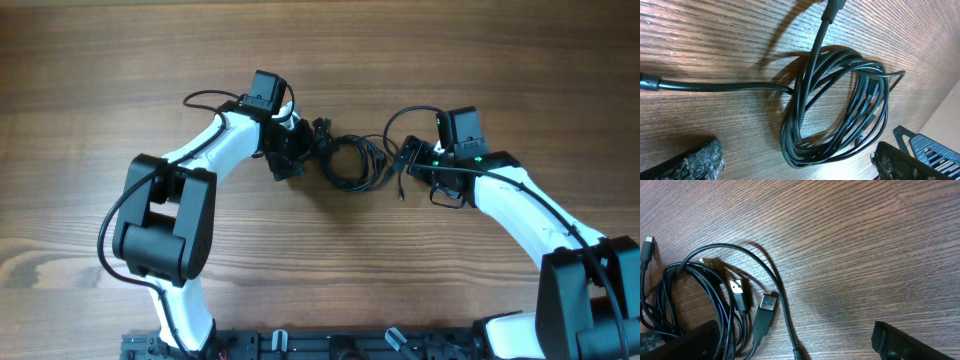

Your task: Untangle cables

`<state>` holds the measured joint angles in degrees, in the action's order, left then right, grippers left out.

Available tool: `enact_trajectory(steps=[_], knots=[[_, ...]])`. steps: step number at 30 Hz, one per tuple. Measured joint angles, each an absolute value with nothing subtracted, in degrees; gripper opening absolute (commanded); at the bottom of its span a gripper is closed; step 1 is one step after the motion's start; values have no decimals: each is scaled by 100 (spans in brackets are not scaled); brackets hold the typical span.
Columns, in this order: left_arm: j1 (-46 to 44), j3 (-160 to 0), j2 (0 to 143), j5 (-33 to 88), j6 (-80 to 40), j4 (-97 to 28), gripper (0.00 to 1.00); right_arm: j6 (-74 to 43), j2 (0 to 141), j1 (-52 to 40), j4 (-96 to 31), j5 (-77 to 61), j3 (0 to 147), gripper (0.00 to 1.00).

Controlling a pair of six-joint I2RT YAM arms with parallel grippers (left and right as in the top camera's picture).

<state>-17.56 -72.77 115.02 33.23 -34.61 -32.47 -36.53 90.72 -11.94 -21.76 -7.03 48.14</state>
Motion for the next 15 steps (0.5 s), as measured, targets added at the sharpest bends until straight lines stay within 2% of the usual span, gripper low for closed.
enact_trajectory(steps=[15], knots=[[-1756,-7277,11502,3323,-3461,-3247,100,-3653,9072,-1194,-2176,-703,4814,100]])
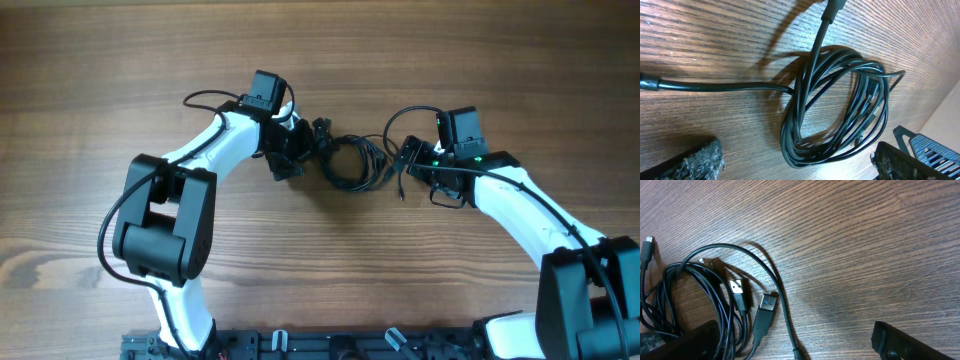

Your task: Untangle cables

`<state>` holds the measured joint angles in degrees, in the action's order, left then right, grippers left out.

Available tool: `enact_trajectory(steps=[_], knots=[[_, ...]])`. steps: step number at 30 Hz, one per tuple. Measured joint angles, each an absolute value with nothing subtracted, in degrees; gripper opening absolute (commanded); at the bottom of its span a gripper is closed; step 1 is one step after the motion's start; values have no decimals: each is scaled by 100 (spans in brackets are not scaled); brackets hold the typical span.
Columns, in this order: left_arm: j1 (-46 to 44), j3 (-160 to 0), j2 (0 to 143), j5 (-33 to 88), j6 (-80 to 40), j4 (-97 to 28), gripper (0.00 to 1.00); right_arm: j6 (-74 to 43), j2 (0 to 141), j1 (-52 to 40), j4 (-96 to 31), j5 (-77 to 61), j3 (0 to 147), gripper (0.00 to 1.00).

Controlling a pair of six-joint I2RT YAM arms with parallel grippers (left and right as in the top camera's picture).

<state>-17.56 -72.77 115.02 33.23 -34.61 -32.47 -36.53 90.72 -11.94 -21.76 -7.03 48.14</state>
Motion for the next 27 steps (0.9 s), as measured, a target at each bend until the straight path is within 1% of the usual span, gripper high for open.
enact_trajectory(steps=[7,9,12,13,15,16,17,18,19,20,23,25,27], knots=[[-1756,-7277,11502,3323,-3461,-3247,100,-3791,9072,-1194,-2001,-703,4814,100],[-1756,-7277,11502,3319,-3461,-3249,100,-4101,9072,-1194,-2270,-788,4816,100],[-1758,-7282,11498,3286,-3461,-3264,100,-4244,9072,-1190,-2764,-1251,4814,100],[-1761,-7282,11496,3282,-3461,-3264,100,-4248,9072,-1190,-2797,-1396,4814,94],[-1761,-7282,11496,3282,-3461,-3262,100,-4278,9072,-1190,-2685,-1481,4814,70],[-1761,-7282,11496,3275,-3461,-3256,100,-4272,9072,-1190,-2709,-1511,4814,49],[-1763,-7282,11493,3218,-3461,-3205,100,-4246,9072,-1190,-2757,-1538,4814,33],[-1763,-7282,11485,3127,-3461,-3175,100,-4066,9072,-1190,-2792,-1546,4814,21],[-1767,-7288,11476,3037,-3461,-3170,24,-3741,9072,-1190,-2810,-1549,4814,6],[-1789,-7295,11465,2921,-3459,-3179,4,-3568,9072,-1190,-2812,-1564,4814,4],[-1817,-7260,11491,2552,-3358,-3350,4,-2714,9072,-1190,-2773,-1922,4814,4],[-1653,-7258,11474,2733,-3286,-3417,4,-1966,9072,-1190,-2919,-2637,5009,6],[-1450,-7247,11369,3011,-3282,-3463,4,-1697,9072,-1194,-3247,-3017,5413,8]])
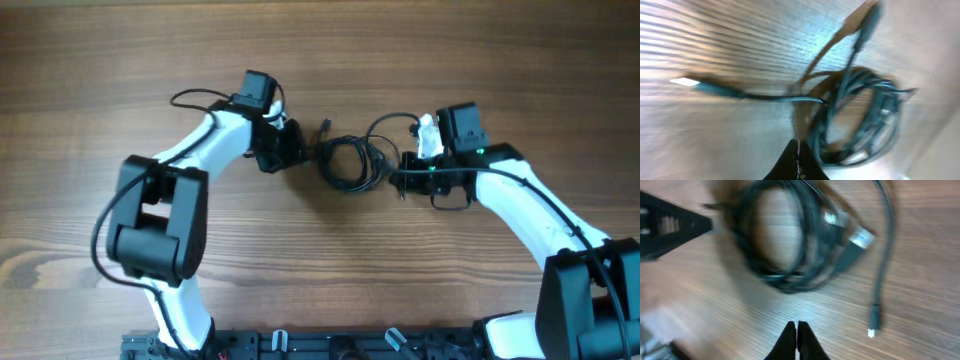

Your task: Untangle cables

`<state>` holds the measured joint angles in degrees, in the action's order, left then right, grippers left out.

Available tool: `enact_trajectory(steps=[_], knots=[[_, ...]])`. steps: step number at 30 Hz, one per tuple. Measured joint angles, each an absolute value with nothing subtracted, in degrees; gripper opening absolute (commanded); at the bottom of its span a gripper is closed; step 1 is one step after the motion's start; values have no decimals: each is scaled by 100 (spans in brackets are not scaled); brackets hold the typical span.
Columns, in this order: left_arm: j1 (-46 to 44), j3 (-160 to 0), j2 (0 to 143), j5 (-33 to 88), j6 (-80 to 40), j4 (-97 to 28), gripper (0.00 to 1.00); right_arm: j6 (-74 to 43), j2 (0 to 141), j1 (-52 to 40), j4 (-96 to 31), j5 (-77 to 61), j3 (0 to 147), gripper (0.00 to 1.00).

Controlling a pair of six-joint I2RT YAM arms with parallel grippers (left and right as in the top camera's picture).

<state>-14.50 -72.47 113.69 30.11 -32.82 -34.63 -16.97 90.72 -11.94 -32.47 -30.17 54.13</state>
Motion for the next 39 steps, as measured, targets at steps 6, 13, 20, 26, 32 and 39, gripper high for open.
enact_trajectory(steps=[6,13,20,26,32,39], knots=[[-847,-7258,10600,3186,-3122,-4491,4,-1127,9052,-1946,-3271,-3450,5835,9],[-290,-7253,10600,2679,-3070,-4812,4,-1011,9052,-2853,-2383,-2956,5835,4],[-276,-7253,10600,2147,-2980,-4825,10,-993,9052,-3100,-1726,-2613,5835,18],[-276,-7253,10600,2012,-2947,-4866,14,-954,9404,-3100,-1511,-2226,5835,33],[-276,-7253,10600,1973,-2930,-4960,34,-952,10158,-3100,-1337,-2132,5835,39],[-349,-7253,10600,1953,-2919,-4974,37,-952,10914,-3098,-1125,-2115,5839,13]])
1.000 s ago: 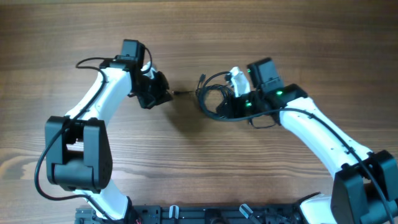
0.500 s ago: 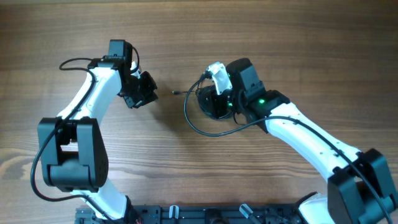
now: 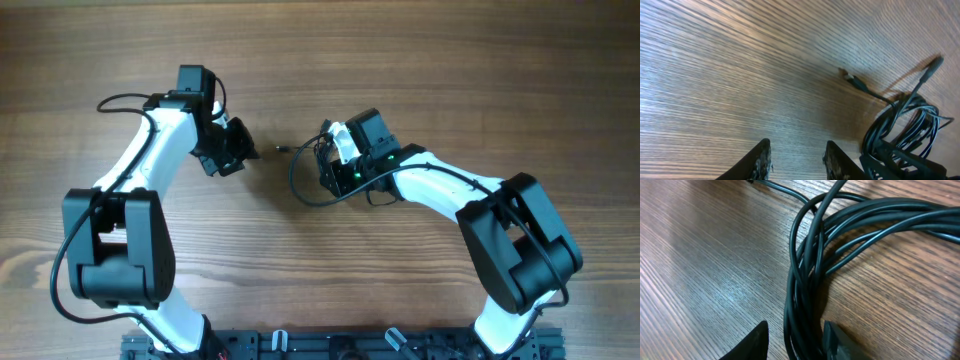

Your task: Untangle cables

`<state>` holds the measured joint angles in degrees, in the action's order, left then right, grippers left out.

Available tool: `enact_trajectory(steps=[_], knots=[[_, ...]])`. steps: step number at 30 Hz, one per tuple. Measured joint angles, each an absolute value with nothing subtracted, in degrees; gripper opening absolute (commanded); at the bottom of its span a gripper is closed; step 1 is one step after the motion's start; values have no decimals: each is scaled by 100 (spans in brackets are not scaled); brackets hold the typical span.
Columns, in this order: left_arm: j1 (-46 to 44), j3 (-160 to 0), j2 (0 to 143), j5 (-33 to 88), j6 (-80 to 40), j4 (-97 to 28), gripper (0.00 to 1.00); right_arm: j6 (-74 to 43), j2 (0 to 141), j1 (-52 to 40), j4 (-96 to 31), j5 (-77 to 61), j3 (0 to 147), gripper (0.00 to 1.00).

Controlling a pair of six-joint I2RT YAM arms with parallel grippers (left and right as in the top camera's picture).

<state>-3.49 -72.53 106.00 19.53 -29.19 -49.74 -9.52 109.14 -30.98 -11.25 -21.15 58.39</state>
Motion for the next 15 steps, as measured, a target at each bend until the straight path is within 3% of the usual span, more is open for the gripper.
enact_trajectory(steps=[1,8,11,15], knots=[[-410,-7253,10600,1951,-2919,-4976,37,-937,10927,-3098,-1125,-2117,5839,5],[-829,-7253,10600,1951,-2919,-4974,37,-1949,10951,-3028,-851,-2875,5854,4],[-836,-7253,10600,1951,-2919,-4976,27,-2303,10471,-2888,-622,-3144,5852,4],[-834,-7247,10600,2410,-2589,-4853,40,-2991,9142,-2818,-639,-2952,5857,4]])
